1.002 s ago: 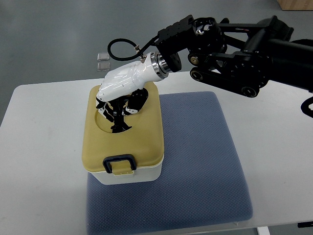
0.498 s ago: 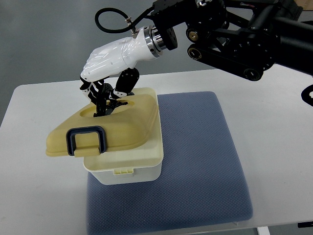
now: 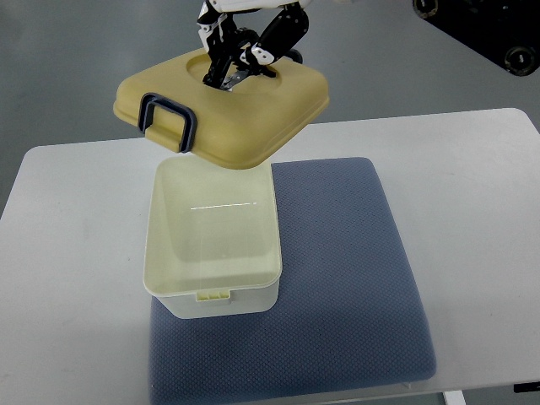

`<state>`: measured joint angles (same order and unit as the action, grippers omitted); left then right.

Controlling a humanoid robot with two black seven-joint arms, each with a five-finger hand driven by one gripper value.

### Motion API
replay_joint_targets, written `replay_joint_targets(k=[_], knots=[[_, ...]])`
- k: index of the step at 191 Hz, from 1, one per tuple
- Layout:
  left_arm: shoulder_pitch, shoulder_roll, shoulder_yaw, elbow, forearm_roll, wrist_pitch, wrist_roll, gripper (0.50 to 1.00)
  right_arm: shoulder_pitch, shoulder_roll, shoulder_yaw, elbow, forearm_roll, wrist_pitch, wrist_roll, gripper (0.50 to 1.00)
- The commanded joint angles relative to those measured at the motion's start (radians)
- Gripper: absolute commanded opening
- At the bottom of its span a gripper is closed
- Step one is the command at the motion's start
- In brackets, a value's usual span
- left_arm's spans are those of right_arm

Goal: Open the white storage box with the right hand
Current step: 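Lift the yellow lid up off the box with the right hand, then carry the lid beside the box and lower it onto the mat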

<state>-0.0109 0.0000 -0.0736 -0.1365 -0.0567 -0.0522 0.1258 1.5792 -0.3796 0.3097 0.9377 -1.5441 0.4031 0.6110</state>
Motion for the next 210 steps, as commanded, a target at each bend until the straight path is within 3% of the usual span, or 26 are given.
replay_joint_targets(k=[1,71,210], knots=[[0.000,0.000,0.000,0.000,0.000,0.000,0.000,1.000,-0.027,-0.068,0.002,0.000,0.018,-0.006,0.000,0.500],[0.000,0.000,0.000,0.000,0.000,0.000,0.000,1.000,-0.232,-0.231,0.002,-0.022,0.018,-0.130,0.000,0.500],[-0.001,0.000,0.000,0.000,0.000,0.000,0.000,1.000,-0.531,-0.234,-0.017,-0.034,0.016,-0.314,0.000,0.500]])
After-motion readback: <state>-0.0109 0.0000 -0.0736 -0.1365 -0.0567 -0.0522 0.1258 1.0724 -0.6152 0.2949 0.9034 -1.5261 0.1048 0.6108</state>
